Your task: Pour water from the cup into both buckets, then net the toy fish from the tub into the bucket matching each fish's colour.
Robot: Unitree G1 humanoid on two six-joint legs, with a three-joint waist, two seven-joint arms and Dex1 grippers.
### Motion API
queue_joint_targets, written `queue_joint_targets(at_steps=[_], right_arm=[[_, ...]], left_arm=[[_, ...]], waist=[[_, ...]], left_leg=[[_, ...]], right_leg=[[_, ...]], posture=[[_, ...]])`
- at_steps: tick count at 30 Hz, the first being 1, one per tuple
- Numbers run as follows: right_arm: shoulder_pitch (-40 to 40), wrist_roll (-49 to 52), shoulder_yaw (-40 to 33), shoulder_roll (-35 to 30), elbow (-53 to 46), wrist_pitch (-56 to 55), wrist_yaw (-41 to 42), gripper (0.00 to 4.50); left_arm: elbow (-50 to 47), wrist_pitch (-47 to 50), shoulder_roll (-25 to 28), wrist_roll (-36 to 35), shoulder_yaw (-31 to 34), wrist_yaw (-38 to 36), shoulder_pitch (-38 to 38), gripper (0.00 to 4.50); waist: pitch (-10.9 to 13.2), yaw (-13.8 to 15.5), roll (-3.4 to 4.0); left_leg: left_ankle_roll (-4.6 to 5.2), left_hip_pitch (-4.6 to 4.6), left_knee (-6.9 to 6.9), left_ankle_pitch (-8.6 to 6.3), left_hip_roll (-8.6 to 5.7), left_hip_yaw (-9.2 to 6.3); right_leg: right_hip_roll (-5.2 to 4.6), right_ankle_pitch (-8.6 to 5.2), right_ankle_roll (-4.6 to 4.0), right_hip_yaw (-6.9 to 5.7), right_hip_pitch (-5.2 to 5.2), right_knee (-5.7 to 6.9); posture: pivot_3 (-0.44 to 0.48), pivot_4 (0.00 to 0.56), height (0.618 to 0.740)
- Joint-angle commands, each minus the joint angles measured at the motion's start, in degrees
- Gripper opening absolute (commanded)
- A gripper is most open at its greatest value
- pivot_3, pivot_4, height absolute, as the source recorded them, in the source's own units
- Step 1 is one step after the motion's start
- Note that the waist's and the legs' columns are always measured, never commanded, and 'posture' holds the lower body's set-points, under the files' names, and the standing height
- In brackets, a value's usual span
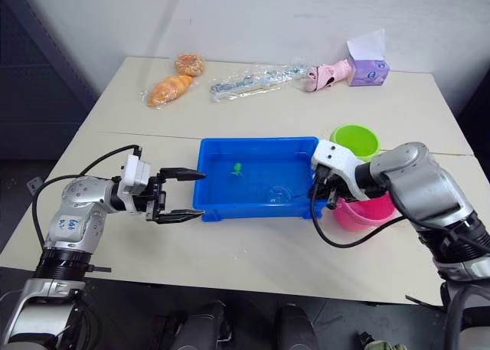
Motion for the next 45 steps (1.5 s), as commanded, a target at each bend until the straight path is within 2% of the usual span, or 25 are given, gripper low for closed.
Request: queue_joint_targets(at_steps=[1, 16, 22, 28, 34, 39, 45], right_arm=[[-0.5, 4.5, -4.9, 1.0, -1.7, 7.4, -2.0, 0.0], [-1.5, 14.6, -19.3, 6.0, 0.9, 22.8, -13.9, 0.0], [2.4, 6.9, -10.2, 1.1, -1.2, 6.6, -16.1, 0.0], [1.0, 5.3, -4.0, 2.1, -1.9, 2.4, -16.1, 0.0], [-1.3, 6.4, -0.1, 4.2, -1.1, 3.4, -14.4, 0.0], [-4.0, 10.8, -3.1, 9.4, 1.0, 10.0, -15.5, 0.0], [-5.4, 17.3, -13.1, 13.7, 3.4, 21.7, -18.4, 0.0]], left_arm=[[-2.8, -0.6, 0.2, -0.4, 0.8, 0.6, 0.7, 4.46], [-4.3, -1.2, -0.1, -0.5, 0.8, 1.4, 2.9, 4.46], [-3.4, -1.9, -0.3, -0.3, 0.8, 1.4, 2.3, 4.46], [-2.6, -2.0, 0.1, 0.0, 0.8, 1.5, 1.4, 4.46], [-2.2, -1.9, 0.3, 0.2, 0.7, 1.5, 0.9, 4.46], [-2.7, -1.7, 0.3, 0.2, 0.8, 2.0, 1.1, 4.46], [-2.8, -1.5, 0.5, 0.2, 0.9, 2.5, 1.4, 4.46]], waist=[[0.0, 0.0, 0.0], [0.0, 0.0, 0.0], [0.0, 0.0, 0.0], [0.0, -0.6, 0.0], [0.0, -1.2, 0.0], [0.0, -1.3, 0.0], [0.0, -1.0, 0.0]], left_leg=[[0.0, 0.0, 0.0, 0.0, 0.0, 0.0], [0.0, -0.01, -0.06, -0.01, 0.0, 0.02], [0.03, -0.02, -0.07, -0.03, -0.01, 0.04], [0.0, 0.0, -0.07, -0.01, 0.0, 0.1], [0.0, -0.01, -0.06, -0.01, 0.0, 0.09], [-0.01, -0.01, -0.07, -0.01, 0.0, 0.06], [0.01, -0.03, -0.05, -0.01, -0.01, 0.03]], right_leg=[[0.0, 0.0, -0.01, 0.0, 0.0, 0.0], [-0.01, 0.01, -0.01, 0.02, -0.03, -0.01], [-0.01, 0.01, -0.01, 0.03, -0.04, -0.05], [0.01, 0.01, -0.01, 0.08, -0.1, 0.0], [0.0, 0.01, -0.01, 0.07, -0.09, 0.02], [0.01, 0.01, -0.01, 0.06, -0.09, 0.03], [-0.03, 0.01, -0.02, 0.02, -0.07, 0.04]], posture=[[0.0, 0.15, 0.74], [0.0, 0.15, 0.74], [0.0, 0.15, 0.74], [0.0, 0.15, 0.74], [0.0, 0.15, 0.74], [0.0, 0.15, 0.74], [0.0, 0.15, 0.74]])
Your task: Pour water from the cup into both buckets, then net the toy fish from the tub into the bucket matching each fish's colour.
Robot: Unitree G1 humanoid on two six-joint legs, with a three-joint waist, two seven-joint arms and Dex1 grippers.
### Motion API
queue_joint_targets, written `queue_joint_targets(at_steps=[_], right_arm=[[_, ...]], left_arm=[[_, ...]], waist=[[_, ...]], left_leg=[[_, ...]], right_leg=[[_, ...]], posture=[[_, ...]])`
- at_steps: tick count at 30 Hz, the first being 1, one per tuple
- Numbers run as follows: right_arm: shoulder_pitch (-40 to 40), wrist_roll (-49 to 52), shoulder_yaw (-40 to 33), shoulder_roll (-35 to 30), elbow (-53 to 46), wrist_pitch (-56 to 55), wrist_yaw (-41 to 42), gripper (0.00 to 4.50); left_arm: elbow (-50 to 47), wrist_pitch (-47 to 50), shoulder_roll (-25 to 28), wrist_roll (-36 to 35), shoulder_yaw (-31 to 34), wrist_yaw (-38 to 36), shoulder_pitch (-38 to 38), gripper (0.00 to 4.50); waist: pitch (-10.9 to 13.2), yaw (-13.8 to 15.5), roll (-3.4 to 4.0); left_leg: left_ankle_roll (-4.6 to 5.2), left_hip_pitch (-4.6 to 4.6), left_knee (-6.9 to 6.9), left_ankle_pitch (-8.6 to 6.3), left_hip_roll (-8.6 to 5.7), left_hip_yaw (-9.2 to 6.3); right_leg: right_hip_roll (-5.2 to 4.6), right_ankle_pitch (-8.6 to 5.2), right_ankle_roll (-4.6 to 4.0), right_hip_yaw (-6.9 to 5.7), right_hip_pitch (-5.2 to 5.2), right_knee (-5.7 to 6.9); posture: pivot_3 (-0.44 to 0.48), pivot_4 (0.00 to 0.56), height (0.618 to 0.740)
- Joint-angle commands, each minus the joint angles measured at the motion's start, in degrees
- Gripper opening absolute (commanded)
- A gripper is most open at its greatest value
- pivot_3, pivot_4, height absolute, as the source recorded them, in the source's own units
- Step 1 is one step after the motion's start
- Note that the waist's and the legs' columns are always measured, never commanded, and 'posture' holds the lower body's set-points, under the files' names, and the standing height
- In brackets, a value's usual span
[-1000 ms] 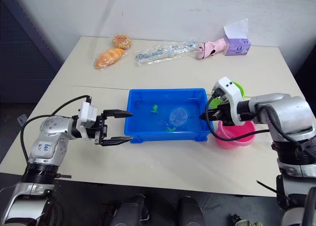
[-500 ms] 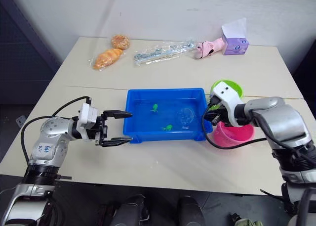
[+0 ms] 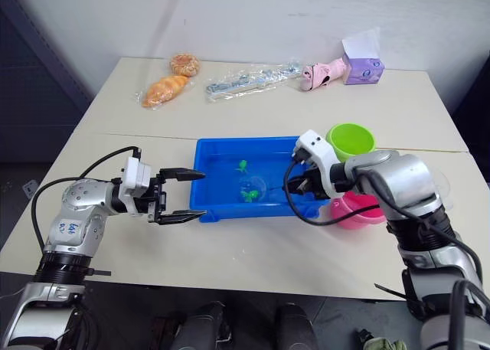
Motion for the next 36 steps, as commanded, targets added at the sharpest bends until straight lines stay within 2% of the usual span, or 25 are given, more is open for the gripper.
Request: queue_joint_targets(at_steps=[1, 4, 8, 14, 23, 28, 31, 36], right_arm=[[-0.8, 4.6, -7.2, 0.8, -0.1, 6.7, -1.2, 0.0], [-0.4, 7.0, -13.4, 2.7, 1.2, 11.8, -3.0, 0.0], [-0.4, 11.5, -25.4, 5.3, -1.1, 17.5, -5.0, 0.0], [4.7, 17.4, -33.9, 3.4, -9.4, 18.0, -9.7, 0.0], [9.7, 24.2, -49.9, 0.1, -13.4, 18.0, -22.5, 0.0], [11.8, 21.8, -52.4, -3.2, -13.3, 17.9, -25.1, 0.0], [12.7, 19.4, -51.2, -4.4, -11.9, 14.7, -26.5, 0.0], [16.0, 12.3, -43.8, -6.8, -8.0, 1.7, -26.6, 0.0]], left_arm=[[-1.1, -0.4, 0.5, -0.1, 0.9, 0.4, -0.2, 4.46], [-0.6, -0.6, 0.4, 0.1, 0.7, 0.5, -0.6, 4.46], [-0.6, -0.5, 0.0, 0.1, 0.5, 0.9, -1.2, 4.46], [-2.9, 2.4, -1.4, -3.0, 0.8, 1.0, -2.4, 4.46], [-2.9, 13.2, -5.7, -4.4, 1.0, 9.8, -9.3, 4.46], [-2.8, 14.9, -6.7, -4.5, 0.6, 9.8, -10.4, 4.46], [-2.6, 15.6, -7.0, -4.2, 0.2, 9.6, -10.8, 4.46], [-0.7, 11.8, -9.3, -0.5, -1.3, 11.8, -11.4, 4.46]], waist=[[0.0, 0.1, 0.0], [0.0, -0.1, 0.0], [0.0, -0.1, 0.0], [0.0, -0.1, 0.0], [0.0, 0.4, 0.0], [0.0, 0.1, 0.0], [0.0, -0.1, 0.0], [0.0, 0.1, 0.0]], left_leg=[[0.01, 0.0, 0.0, -0.01, 0.0, -0.02], [0.02, 0.0, -0.02, -0.01, 0.0, 0.0], [0.01, 0.0, -0.05, -0.01, -0.01, 0.01], [0.02, 0.0, -0.12, -0.02, -0.01, 0.02], [0.02, -0.01, -0.12, -0.02, -0.02, 0.02], [0.0, 0.0, -0.11, 0.0, -0.01, 0.07], [-0.02, 0.01, -0.11, 0.01, -0.01, 0.08], [-0.02, 0.01, -0.1, 0.01, -0.01, 0.11]], right_leg=[[-0.01, 0.0, 0.0, -0.01, 0.01, -0.01], [-0.02, 0.0, -0.01, -0.01, 0.02, -0.02], [-0.01, 0.0, -0.01, 0.0, 0.0, 0.01], [-0.01, 0.0, -0.01, 0.02, -0.01, -0.03], [0.01, 0.01, 0.0, 0.02, 0.01, -0.03], [0.05, 0.01, 0.0, 0.06, 0.0, -0.04], [0.07, 0.01, 0.0, 0.08, 0.0, -0.03], [0.08, 0.01, 0.0, 0.11, 0.01, -0.07]], posture=[[0.0, 0.15, 0.74], [0.0, 0.15, 0.74], [0.0, 0.15, 0.74], [0.0, 0.15, 0.74], [0.0, 0.15, 0.74], [0.0, 0.15, 0.74], [0.0, 0.15, 0.74], [0.0, 0.15, 0.74]])
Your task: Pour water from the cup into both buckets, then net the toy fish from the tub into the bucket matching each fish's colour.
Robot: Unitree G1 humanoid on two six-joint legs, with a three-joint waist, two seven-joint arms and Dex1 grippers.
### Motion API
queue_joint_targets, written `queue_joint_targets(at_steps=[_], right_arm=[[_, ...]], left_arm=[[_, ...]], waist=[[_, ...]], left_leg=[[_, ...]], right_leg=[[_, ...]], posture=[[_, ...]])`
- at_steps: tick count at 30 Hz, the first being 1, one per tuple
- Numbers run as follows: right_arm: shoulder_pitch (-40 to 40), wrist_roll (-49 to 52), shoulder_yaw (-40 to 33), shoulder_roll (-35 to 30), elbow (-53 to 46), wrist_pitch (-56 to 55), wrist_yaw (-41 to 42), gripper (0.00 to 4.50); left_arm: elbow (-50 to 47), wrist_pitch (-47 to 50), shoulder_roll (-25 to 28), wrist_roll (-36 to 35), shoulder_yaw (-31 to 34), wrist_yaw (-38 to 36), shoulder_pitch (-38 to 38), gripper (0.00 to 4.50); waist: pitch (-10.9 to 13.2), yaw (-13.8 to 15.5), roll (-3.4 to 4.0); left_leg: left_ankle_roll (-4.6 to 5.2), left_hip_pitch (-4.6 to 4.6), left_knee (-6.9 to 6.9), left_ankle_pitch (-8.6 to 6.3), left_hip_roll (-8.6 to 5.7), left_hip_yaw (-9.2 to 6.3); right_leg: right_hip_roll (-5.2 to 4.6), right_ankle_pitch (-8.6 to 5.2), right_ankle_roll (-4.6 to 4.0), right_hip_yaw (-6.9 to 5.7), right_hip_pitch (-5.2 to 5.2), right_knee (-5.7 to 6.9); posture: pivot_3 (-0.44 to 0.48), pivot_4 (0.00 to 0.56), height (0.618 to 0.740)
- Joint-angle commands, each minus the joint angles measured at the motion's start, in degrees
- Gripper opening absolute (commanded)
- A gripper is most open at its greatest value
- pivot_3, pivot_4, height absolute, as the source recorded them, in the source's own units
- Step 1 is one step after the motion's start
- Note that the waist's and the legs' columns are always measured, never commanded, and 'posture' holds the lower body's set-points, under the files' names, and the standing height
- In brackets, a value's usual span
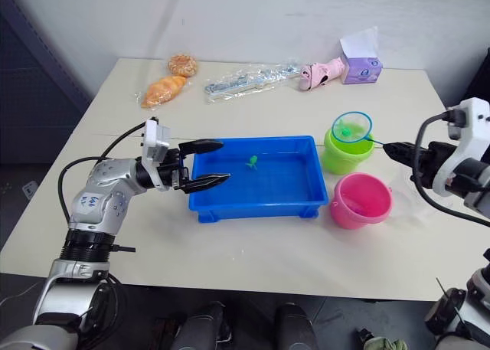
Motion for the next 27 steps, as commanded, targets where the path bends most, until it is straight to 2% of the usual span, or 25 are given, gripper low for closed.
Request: queue_joint_targets(at_steps=[1, 10, 21, 27], right_arm=[[0.8, -5.5, 3.4, -2.0, 2.7, -10.3, -0.5, 0.0], [7.4, -19.0, 17.4, -8.2, 5.9, -32.8, 4.4, 0.0], [12.5, -36.4, 26.3, -10.7, 7.7, -57.8, 3.1, 0.0], [16.0, -48.1, 32.0, -14.5, 9.7, -72.6, 3.6, 0.0]], left_arm=[[-1.4, -1.3, -1.4, 0.7, -0.7, 1.5, -1.0, 4.46], [-3.2, -1.7, -1.4, 1.1, -0.7, 2.0, 1.0, 4.46], [-3.2, -1.9, -0.5, 0.7, -0.8, 1.2, 1.6, 4.46], [-2.6, -4.3, -0.6, -0.5, 0.7, -0.4, 1.1, 4.46]], waist=[[0.0, 0.0, 0.0], [0.0, 0.1, 0.0], [0.0, 0.2, 0.0], [0.0, 1.0, 0.0]], left_leg=[[0.0, 0.0, 0.0, 0.0, 0.0, 0.0], [-0.02, 0.0, -0.02, 0.01, 0.01, 0.02], [-0.03, 0.01, 0.02, 0.02, 0.01, 0.02], [-0.05, 0.01, 0.03, 0.03, 0.01, 0.03]], right_leg=[[0.0, 0.0, 0.0, 0.0, 0.0, 0.0], [0.03, 0.0, 0.0, 0.0, -0.02, -0.02], [0.04, 0.0, 0.01, -0.02, 0.0, -0.04], [0.05, 0.0, 0.01, -0.03, 0.0, -0.06]], posture=[[0.0, 0.15, 0.74], [0.0, 0.15, 0.74], [0.0, 0.15, 0.74], [0.0, 0.15, 0.74]])
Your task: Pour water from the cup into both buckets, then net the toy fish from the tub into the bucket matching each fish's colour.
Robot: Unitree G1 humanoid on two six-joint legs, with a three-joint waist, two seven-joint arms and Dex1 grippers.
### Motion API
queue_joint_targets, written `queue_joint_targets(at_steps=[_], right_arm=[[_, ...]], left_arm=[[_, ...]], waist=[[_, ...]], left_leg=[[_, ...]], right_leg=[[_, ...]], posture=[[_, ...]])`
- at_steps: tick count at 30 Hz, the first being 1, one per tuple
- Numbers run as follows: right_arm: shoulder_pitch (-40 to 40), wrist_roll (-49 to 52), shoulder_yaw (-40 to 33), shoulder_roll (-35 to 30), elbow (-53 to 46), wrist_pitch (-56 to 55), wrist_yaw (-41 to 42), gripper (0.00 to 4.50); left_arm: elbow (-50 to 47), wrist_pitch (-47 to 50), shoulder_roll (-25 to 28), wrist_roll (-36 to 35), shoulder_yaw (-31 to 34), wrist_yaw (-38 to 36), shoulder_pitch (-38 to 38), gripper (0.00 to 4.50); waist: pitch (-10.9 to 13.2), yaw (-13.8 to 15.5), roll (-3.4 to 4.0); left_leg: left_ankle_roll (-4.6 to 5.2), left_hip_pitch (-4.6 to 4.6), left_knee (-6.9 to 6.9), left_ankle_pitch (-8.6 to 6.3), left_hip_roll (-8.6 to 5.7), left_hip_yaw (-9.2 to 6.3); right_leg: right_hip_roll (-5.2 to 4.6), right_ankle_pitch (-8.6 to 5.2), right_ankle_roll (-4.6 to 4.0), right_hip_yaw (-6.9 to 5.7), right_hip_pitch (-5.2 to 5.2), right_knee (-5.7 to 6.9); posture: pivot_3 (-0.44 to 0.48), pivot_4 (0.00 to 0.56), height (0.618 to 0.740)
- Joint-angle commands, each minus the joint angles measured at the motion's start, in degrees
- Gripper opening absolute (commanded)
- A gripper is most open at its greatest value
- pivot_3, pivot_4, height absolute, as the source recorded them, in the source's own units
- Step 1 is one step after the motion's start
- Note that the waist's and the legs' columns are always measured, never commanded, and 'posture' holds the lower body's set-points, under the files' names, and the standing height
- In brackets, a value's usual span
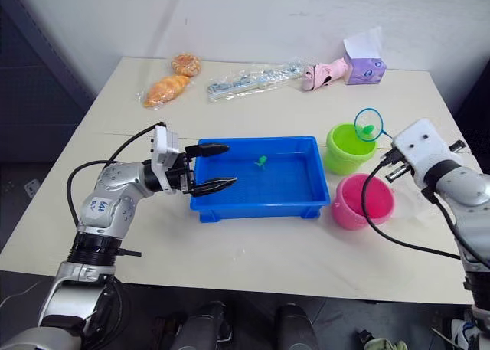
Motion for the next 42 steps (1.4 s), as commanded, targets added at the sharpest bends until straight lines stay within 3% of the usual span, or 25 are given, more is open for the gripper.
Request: queue_joint_targets(at_steps=[1, 7, 13, 16, 18, 22, 30, 35, 42], right_arm=[[1.9, -8.1, 1.9, -3.9, 0.9, -10.1, -0.4, 0.0], [2.4, -21.4, 4.6, -7.6, 4.4, -22.0, -7.3, 0.0], [0.8, -16.6, 0.0, -3.7, 3.4, -19.7, -5.5, 0.0], [-1.7, -2.2, -6.2, 2.4, -2.6, -7.0, 0.3, 0.0], [-4.6, 12.8, -11.0, 7.2, -8.9, 10.0, 3.3, 0.0], [-7.3, 26.4, -10.9, 7.7, -19.2, 32.9, 6.1, 0.0], [-9.6, 25.1, 4.4, 7.3, -25.6, 44.7, 2.6, 0.0], [-14.2, 28.7, 3.7, 13.7, -25.2, 58.7, -1.0, 0.0], [-20.3, 26.8, 5.5, 14.9, -20.6, 68.3, -4.3, 0.0]], left_arm=[[-1.6, -2.0, -0.1, -1.7, 2.0, -0.8, -0.3, 4.46], [-1.1, -3.1, 0.0, -1.3, 2.1, -1.1, -0.1, 4.46], [-0.9, -4.1, 1.0, -0.7, 2.2, -1.9, 0.3, 4.46], [-0.8, -4.3, 2.0, -0.8, 2.9, -2.2, 0.7, 4.46], [-0.4, -4.6, 2.8, -1.1, 3.5, -2.5, 1.1, 4.46], [1.0, -7.3, 4.2, -1.0, 4.6, -3.6, 2.0, 4.46], [1.2, -7.9, 4.7, -1.0, 4.8, -3.5, 1.8, 4.46], [0.3, -7.8, 5.7, -0.8, 5.6, -2.4, 2.2, 4.46], [-1.5, -7.4, 6.3, -0.9, 5.6, -1.8, 3.7, 4.46]], waist=[[0.0, 0.4, 0.0], [0.0, 0.5, 0.0], [0.0, 0.3, 0.0], [0.0, 0.3, 0.0], [0.0, 0.2, 0.01], [0.0, 0.4, 0.02], [0.0, 0.4, 0.02], [0.0, 0.3, 0.02], [0.0, 0.3, 0.02]], left_leg=[[0.0, 0.0, 0.0, 0.0, 0.0, 0.0], [0.0, 0.0, 0.02, 0.0, 0.0, 0.01], [-0.05, 0.01, 0.02, 0.03, 0.01, -0.01], [-0.07, 0.02, 0.03, 0.04, 0.07, -0.02], [-0.09, 0.03, 0.0, 0.05, 0.1, -0.02], [-0.08, 0.02, 0.0, 0.05, 0.12, -0.23], [0.05, -0.01, 0.01, -0.03, 0.02, -0.21], [0.03, -0.02, 0.03, -0.02, 0.02, -0.2], [0.01, -0.02, 0.02, -0.01, 0.02, -0.21]], right_leg=[[0.0, 0.0, 0.0, 0.0, 0.0, -0.01], [-0.01, 0.0, 0.0, 0.0, 0.01, -0.08], [0.04, 0.0, 0.0, -0.01, 0.02, -0.08], [0.12, 0.0, 0.0, -0.02, 0.06, -0.1], [0.16, 0.0, 0.0, 0.0, 0.06, -0.01], [0.12, 0.01, -0.01, -0.1, 0.12, -0.01], [-0.04, 0.01, -0.01, -0.09, 0.12, -0.09], [-0.03, 0.01, -0.01, -0.1, 0.1, -0.03], [-0.03, 0.01, -0.01, -0.1, 0.06, 0.0]], posture=[[0.0, 0.15, 0.74], [0.0, 0.15, 0.74], [0.0, 0.15, 0.74], [0.0, 0.15, 0.74], [0.0, 0.15, 0.74], [0.0, 0.15, 0.74], [0.0, 0.15, 0.74], [0.0, 0.15, 0.74], [0.0, 0.15, 0.74]])
